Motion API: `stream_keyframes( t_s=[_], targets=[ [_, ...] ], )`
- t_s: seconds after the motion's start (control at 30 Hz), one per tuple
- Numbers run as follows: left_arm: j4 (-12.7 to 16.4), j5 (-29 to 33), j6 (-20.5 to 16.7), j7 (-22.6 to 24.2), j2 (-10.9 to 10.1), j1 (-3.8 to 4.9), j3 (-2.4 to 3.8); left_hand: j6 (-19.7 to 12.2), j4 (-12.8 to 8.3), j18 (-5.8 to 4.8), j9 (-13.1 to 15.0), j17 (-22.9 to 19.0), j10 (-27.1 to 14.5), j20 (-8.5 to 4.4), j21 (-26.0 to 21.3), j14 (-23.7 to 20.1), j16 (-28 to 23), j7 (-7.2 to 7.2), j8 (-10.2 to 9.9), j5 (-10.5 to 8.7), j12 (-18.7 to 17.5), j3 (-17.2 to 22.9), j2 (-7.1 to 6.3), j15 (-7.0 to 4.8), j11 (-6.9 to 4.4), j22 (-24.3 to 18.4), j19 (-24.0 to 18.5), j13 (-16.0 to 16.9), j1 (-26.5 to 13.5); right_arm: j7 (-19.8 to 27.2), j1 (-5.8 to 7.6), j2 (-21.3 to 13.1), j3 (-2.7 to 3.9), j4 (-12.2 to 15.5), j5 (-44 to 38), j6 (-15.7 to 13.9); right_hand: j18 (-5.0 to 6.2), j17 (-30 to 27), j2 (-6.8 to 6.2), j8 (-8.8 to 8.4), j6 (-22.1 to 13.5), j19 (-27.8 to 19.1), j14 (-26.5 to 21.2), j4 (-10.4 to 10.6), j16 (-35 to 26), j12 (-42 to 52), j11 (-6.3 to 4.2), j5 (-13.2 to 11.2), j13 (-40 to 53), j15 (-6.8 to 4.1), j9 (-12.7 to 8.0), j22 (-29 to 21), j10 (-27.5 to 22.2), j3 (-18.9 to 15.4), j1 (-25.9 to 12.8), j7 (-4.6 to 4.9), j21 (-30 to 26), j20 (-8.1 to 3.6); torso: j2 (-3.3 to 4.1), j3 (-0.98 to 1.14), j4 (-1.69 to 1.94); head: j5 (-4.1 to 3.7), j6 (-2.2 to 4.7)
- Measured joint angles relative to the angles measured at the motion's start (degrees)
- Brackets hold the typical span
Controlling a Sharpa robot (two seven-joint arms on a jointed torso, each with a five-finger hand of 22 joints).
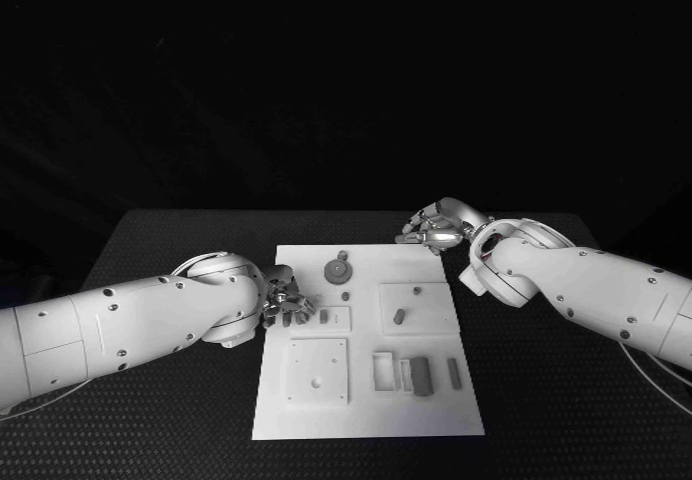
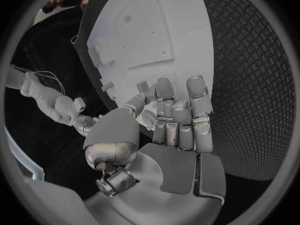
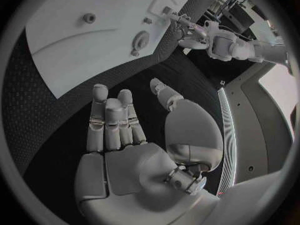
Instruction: Assemble the parts on the task board
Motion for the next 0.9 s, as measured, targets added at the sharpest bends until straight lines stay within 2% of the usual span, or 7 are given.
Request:
stream_keyframes(
  t_s=[0.9],
  targets=[
    [-1.1,-2.9,0.3,-0.9,0.8,-0.12,-0.15,-0.1,0.1,0.0,0.0,0.0,0.0,0.01,0.0,0.0,-0.3,-0.06,-0.1,-0.67,0.0,0.6,0.32,0.02,0.0,0.0,0.2,0.0,0.0,0.0,-0.09,-0.1,0.0,0.0,0.1,0.1,0.0,0.0,0.0,0.0,-0.1,0.0,0.0,0.2,0.0,0.0,0.0,0.0,0.0,0.05,0.0,0.0,0.0,-0.2,0.0,0.05,0.0,0.0,-0.01,0.01,-0.02,-0.05,-0.18]
  ],
)
